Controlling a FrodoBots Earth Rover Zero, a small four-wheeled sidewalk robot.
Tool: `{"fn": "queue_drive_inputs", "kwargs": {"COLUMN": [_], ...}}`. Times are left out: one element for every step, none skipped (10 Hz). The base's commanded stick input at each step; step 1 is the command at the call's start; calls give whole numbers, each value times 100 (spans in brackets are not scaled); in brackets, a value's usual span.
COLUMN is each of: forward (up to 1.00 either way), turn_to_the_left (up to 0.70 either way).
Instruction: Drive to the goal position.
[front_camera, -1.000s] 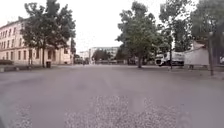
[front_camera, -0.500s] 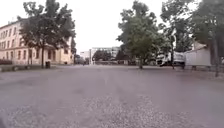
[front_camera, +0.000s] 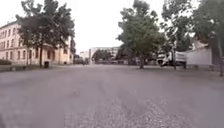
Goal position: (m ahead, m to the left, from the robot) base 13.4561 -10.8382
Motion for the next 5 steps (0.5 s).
{"fn": "queue_drive_inputs", "kwargs": {"forward": [60,60,60,60,60], "turn_to_the_left": [0,0,0,0,0]}}
